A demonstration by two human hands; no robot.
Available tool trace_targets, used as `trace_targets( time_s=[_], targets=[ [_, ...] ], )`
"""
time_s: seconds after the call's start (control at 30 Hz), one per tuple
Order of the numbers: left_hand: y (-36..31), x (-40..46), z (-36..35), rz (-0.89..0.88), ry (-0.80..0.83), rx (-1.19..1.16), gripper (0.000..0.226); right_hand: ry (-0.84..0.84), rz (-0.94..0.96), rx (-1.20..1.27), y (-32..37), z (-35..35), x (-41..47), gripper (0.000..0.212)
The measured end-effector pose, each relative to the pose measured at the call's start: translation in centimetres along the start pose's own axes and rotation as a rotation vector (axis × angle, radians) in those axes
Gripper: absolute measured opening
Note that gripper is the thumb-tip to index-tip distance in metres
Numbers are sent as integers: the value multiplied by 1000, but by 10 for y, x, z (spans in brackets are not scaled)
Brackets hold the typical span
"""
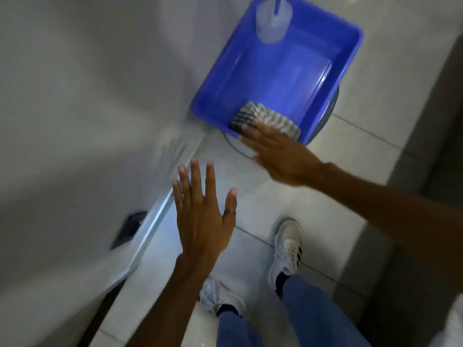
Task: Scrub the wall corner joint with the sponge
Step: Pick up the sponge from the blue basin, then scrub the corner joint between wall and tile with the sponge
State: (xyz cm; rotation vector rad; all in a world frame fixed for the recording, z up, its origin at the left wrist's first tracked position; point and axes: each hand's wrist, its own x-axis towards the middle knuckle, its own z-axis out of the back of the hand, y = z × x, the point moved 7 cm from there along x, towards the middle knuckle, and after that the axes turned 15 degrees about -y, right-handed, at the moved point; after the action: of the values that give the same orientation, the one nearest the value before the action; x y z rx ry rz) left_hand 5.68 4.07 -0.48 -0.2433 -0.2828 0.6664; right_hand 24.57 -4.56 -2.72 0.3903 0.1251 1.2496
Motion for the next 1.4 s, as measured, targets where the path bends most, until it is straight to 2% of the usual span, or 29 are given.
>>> trace_targets(
  time_s=[0.03, 0.1, 0.23, 0.37, 0.43, 0.53, 0.6, 0.67, 0.73, 0.8, 0.87, 0.93, 1.0, 1.07, 1.13, 1.23, 1.33, 1.4],
  targets=[
    [1, 3, -11, -3, 5, -10, 76, -36, -16, -2, -15, -7, 9, 55],
    [8, 2, -32, 24, 58, -7, 76, 16, -130, -35, -46, -22, 21, 54],
    [15, -21, -47, 37, 116, -59, 75, 212, -291, -114, -82, -54, 32, 57],
    [27, -44, -40, 64, 108, -73, 72, 300, -339, -187, -93, -48, 43, 82],
    [28, -55, -31, 55, 98, -68, 70, 282, -368, -194, -88, -46, 51, 87],
    [30, -69, -16, 59, 71, -62, 70, 89, -439, -91, -76, -27, 67, 73],
    [37, -83, -7, 101, 70, -51, 71, -110, -513, -15, -61, -11, 66, 75],
    [47, -97, -5, 121, 76, -30, 74, -293, -505, 75, -30, -3, 53, 77],
    [62, -115, -8, 115, 98, 7, 78, -408, -447, 243, 11, -12, 35, 74],
    [81, -135, -15, 61, 133, 53, 77, -479, -496, 406, 44, -37, 7, 70],
    [105, -146, -28, 5, 166, 112, 76, -508, -654, 601, 64, -86, -22, 65],
    [127, -140, -48, -88, 158, 182, 78, -536, -831, 903, 81, -148, -40, 61],
    [143, -113, -71, -236, 116, 244, 80, -595, -1078, 1258, 83, -216, -43, 63],
    [154, -75, -86, -361, 47, 336, 81, -646, -1268, 1462, 75, -275, -41, 69],
    [161, -39, -94, -439, -31, 453, 80, -699, -1262, 1434, 65, -315, -34, 69],
    [167, -4, -103, -520, -107, 557, 76, -708, -1237, 1178, 42, -348, -20, 64],
    [167, 15, -115, -600, -135, 700, 76, -823, -1253, 1135, 26, -361, 1, 64],
    [165, 24, -120, -621, -167, 768, 79, -844, -1154, 1131, 25, -368, 28, 56]
  ],
)
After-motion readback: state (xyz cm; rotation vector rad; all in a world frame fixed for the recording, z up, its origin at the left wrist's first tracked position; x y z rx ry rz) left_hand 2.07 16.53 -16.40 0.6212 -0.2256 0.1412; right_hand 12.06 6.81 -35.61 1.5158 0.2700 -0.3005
